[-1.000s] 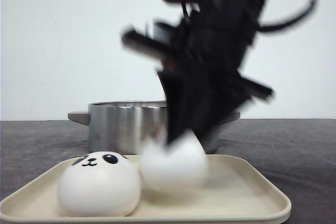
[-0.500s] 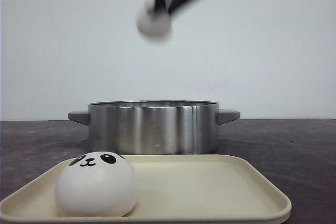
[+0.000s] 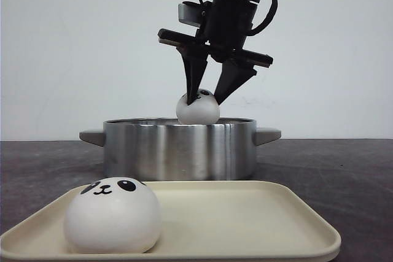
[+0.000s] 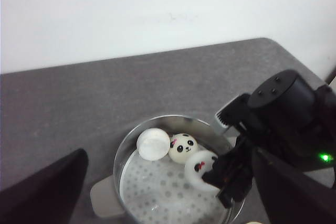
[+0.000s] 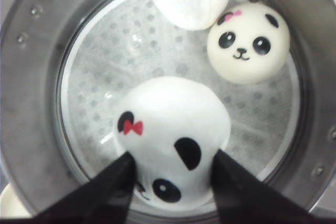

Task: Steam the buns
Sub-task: 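Carry the bun with the right gripper into the pot and release, then withdraw the right gripper from the pot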

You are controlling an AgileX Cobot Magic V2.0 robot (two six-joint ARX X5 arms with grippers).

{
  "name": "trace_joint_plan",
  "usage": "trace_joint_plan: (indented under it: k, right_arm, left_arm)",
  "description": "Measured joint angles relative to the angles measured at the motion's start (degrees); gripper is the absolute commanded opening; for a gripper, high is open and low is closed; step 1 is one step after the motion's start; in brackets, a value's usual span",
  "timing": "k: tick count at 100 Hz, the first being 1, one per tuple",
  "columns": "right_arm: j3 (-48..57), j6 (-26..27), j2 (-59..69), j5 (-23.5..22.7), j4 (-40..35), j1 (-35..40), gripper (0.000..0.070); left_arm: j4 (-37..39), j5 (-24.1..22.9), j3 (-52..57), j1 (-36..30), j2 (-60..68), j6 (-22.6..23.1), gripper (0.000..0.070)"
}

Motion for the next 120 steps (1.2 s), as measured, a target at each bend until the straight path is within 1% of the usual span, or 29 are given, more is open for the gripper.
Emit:
trace_joint_plan:
  k: [39, 42, 53, 65, 74, 90, 93, 96, 106, 110, 120]
  right_arm:
    - [0.0, -0.02, 0.0, -0.02, -2.54, -1.81, 0.0314]
    - [0.0, -0.02, 0.0, -0.02, -2.86, -1.81, 0.0329]
    - [0.0, -0.02, 0.0, -0.07, -3.37, -1.79, 0.0432]
    - [0.0, -0.02, 0.0, -0.07, -3.67, -1.81, 0.0499]
    - [0.0, -0.02, 0.0, -0.11, -4.28, -1.81, 0.0502]
    - [0.37, -0.02, 0.0, -0.17, -6.32, -1.81, 0.0497]
    - [0.72, -0.04, 0.0, -0.2, -7.32, -1.81, 0.0475]
    - [1.25, -0.09, 0.0, -0.17, -8.44, -1.81, 0.0415]
    - [4.55, -1.33, 0.0, -0.2, -12.13, -1.81, 0.0097]
    - [6.32, -2.05, -0.04, -0.22, -13.27, -1.81, 0.0006]
    - [9.92, -3.58, -1.6, -0.17, -14.45, -1.57, 0.0]
  left_arm:
    - [-1.95, 0.13, 0.0, -0.09, 0.66, -0.09, 0.0585]
    - [-2.16, 0.13, 0.0, -0.2, 0.98, -0.09, 0.0585]
    - [-3.56, 0.13, 0.0, -0.9, 2.8, -0.09, 0.0585]
    - [-4.76, 0.39, -0.37, -1.9, 5.22, -0.17, 0.0585]
    - [-5.01, 0.87, -1.95, -2.82, 6.95, -1.11, 0.0585]
    - [-4.55, 1.57, -8.02, -4.66, 9.14, -2.89, 0.0585]
    - [-3.96, 1.6, -9.53, -5.03, 9.18, -3.26, 0.0585]
    - [-3.28, 1.6, -10.95, -5.4, 9.18, -3.67, 0.0585]
    - [-1.95, 1.68, -14.99, -6.75, 9.18, -5.18, 0.0585]
    - [-1.51, 1.99, -16.59, -7.28, 9.18, -5.75, 0.0585]
    - [-0.63, 3.65, -20.24, -8.63, 9.18, -6.8, 0.0585]
